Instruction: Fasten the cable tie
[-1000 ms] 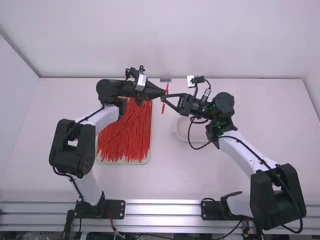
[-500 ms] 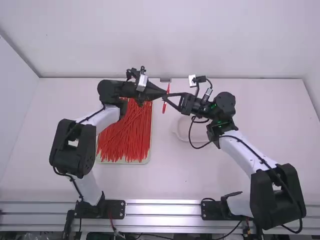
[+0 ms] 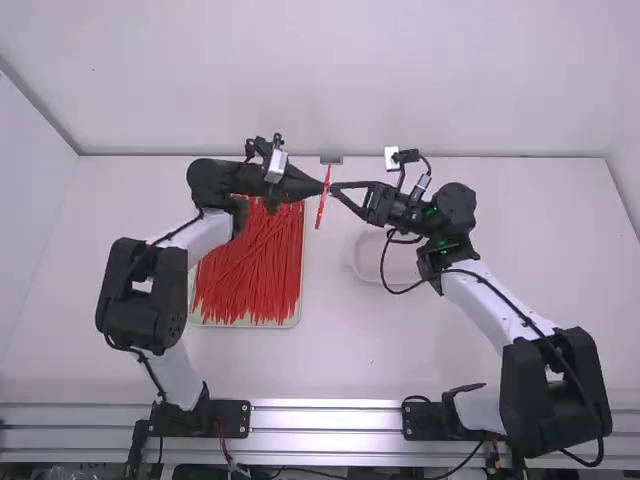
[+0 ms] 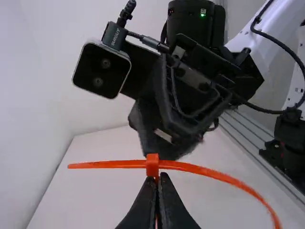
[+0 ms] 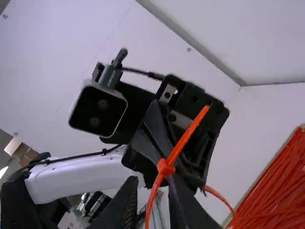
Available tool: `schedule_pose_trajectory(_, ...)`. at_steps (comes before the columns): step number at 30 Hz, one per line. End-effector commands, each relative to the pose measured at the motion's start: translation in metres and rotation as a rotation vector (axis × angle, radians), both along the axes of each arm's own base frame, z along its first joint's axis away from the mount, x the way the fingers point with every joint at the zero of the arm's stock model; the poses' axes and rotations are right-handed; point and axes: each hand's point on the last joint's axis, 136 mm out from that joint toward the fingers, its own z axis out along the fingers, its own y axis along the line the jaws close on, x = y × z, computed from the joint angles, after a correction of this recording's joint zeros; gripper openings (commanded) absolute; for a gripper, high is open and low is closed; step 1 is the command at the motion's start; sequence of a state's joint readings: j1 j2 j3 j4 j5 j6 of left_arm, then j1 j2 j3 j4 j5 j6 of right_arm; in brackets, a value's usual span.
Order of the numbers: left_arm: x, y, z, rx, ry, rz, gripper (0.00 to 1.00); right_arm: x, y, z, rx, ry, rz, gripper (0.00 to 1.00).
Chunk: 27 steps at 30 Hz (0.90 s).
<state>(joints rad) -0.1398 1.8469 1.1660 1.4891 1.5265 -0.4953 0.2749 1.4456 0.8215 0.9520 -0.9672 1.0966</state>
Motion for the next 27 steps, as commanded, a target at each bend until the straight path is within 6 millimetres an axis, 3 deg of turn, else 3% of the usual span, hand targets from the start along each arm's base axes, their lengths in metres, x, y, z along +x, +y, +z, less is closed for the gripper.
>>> schedule_pose_trajectory(1, -0.004, 0.004, -0.008, 0.028, 0.024, -0.021, 0.02, 0.007, -0.003, 0.016, 0.017, -0.042, -0.031, 0.24)
schedule_pose_trajectory(10, -0.011, -0.008, -0.008, 0.031, 0.041, -0.057, 0.01, 0.009, -0.004, 0.017, 0.019, -0.042, -0.039, 0.40)
schedule_pose_trajectory(20, -0.019, -0.019, -0.008, 0.030, 0.027, -0.088, 0.02, 0.012, -0.006, 0.018, 0.025, -0.042, -0.063, 0.43)
schedule_pose_trajectory(27, -0.019, -0.019, -0.008, 0.030, 0.030, -0.088, 0.02, 0.012, -0.005, 0.018, 0.026, -0.044, -0.059, 0.15)
